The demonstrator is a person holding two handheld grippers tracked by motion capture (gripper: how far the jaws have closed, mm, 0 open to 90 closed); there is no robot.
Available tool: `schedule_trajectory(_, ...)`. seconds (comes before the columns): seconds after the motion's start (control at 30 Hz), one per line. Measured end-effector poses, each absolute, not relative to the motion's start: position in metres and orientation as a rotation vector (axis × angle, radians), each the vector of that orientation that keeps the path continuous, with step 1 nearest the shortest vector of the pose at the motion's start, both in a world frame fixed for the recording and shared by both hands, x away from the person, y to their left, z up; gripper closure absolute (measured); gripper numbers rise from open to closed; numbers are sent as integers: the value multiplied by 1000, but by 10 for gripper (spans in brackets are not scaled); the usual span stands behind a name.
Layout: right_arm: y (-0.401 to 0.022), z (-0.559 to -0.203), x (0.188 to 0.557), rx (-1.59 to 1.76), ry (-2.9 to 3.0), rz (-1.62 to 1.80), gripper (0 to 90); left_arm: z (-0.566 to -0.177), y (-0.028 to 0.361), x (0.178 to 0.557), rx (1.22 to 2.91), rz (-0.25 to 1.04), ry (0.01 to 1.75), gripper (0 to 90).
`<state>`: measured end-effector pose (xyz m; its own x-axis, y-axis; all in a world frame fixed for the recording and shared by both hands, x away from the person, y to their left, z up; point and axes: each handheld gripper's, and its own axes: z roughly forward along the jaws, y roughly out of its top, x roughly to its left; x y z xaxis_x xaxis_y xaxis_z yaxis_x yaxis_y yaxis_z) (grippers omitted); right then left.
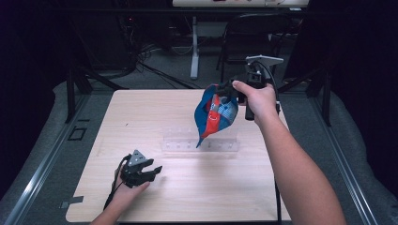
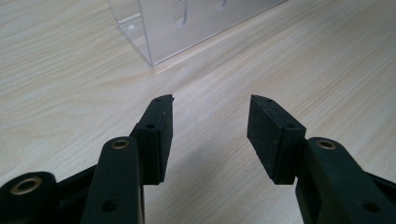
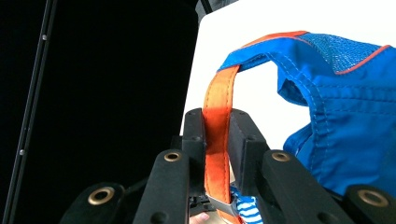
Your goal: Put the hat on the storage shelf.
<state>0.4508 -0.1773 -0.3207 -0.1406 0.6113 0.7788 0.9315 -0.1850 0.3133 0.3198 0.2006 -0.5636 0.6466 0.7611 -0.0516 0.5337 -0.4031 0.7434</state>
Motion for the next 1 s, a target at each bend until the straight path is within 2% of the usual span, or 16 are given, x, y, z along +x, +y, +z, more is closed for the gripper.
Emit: schedule_trajectory(1.0,-176,-362,457,-1812,-1732,-1155,780,-565,205,323,2096,369,1026,519)
